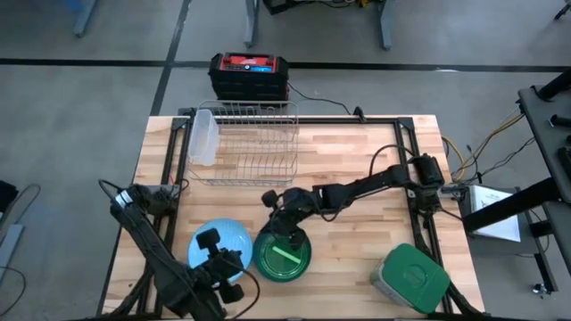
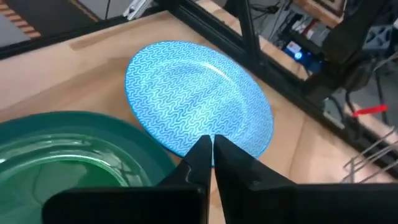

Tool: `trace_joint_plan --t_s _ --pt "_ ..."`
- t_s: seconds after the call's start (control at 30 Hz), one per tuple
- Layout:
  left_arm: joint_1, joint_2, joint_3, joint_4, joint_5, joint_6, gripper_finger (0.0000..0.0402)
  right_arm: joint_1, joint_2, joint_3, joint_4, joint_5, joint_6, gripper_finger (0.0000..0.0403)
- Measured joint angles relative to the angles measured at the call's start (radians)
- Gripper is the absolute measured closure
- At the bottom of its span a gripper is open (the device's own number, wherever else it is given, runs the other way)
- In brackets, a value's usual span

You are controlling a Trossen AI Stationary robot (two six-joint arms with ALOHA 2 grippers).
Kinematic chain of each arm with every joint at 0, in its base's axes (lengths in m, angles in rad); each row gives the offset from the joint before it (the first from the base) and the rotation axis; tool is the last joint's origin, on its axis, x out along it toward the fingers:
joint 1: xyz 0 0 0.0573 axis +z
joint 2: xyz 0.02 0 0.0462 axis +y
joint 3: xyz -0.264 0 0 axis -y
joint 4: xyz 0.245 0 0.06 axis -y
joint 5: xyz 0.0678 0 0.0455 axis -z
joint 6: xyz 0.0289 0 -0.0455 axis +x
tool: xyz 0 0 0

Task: Sort dishes
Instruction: Put the light blue patterned plate into the dish rack

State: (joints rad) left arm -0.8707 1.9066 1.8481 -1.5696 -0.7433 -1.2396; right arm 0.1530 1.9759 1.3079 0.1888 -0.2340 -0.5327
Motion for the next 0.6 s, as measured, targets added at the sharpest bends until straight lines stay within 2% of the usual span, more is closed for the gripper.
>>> trace_joint_plan --t_s 0.2,0.27,0.43,0.53,0.6 --pt "0.0 -0.009 -0.055 -0.001 0.035 0.014 0.0401 0.001 -0.001 0.0 0.002 -0.001 0.108 0.0402" --pt "-0.001 -0.008 -0.084 0.003 0.097 0.025 0.0401 -0.001 -0.004 0.0 0.002 0.014 0.172 0.0402" --pt "0.0 0.014 -0.156 0.008 0.309 0.026 0.0401 -0.002 -0.006 0.007 -0.012 0.132 0.354 0.0402" --pt "-0.001 0.024 -0.194 0.02 0.36 0.01 0.0401 -0.004 -0.006 0.007 -0.029 0.107 0.386 0.0403" --pt "0.0 0.033 -0.208 0.025 0.361 -0.033 0.0401 -0.006 -0.009 0.007 -0.056 0.027 0.313 0.0403"
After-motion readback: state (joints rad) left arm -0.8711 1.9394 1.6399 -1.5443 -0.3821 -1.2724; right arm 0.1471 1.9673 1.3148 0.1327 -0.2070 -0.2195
